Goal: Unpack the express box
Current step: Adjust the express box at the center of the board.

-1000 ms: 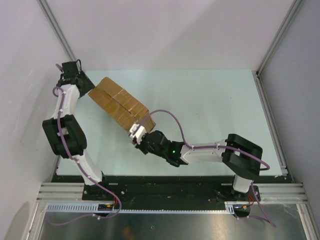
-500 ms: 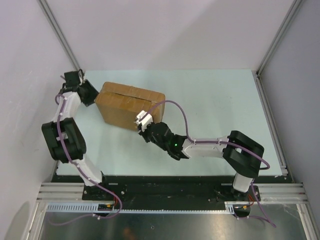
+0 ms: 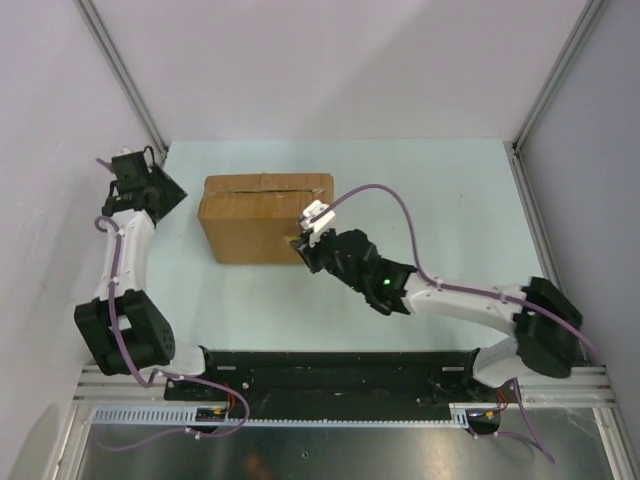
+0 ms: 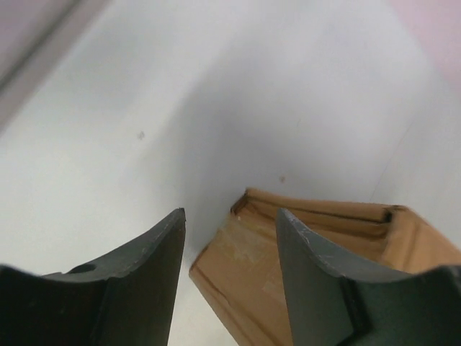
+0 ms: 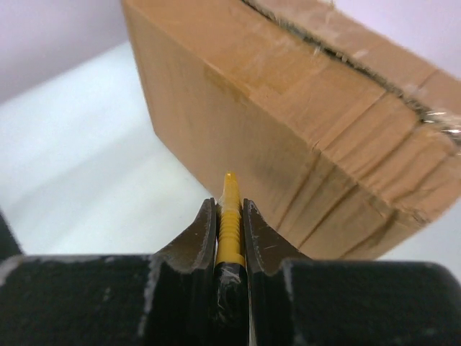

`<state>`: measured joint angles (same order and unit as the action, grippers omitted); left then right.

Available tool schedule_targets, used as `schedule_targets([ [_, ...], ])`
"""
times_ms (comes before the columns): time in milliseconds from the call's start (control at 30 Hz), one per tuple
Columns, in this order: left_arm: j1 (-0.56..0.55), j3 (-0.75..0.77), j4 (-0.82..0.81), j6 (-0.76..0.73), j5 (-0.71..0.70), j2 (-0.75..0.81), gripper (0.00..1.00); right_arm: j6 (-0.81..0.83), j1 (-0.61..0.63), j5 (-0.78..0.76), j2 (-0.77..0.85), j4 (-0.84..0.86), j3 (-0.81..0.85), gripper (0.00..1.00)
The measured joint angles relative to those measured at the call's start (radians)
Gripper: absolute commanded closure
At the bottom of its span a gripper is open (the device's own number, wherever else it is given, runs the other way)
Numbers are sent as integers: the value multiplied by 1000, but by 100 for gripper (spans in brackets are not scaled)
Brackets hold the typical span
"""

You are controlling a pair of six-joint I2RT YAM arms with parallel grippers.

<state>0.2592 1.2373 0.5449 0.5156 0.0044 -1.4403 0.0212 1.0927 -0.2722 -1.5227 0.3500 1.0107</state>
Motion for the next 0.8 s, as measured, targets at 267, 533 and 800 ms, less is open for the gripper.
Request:
schedule_targets([
  [267,0,146,11,-26,-25,122,37,-127,-97,7,314,-100,-3,100],
  [533,-287,377,-141,-64,208,24,34,-316,-282,-77,275,-113,-3,100],
  [800,-492,635,-220,-71,296,-444,47,-364,-287,-108,240,-167,-8,100],
])
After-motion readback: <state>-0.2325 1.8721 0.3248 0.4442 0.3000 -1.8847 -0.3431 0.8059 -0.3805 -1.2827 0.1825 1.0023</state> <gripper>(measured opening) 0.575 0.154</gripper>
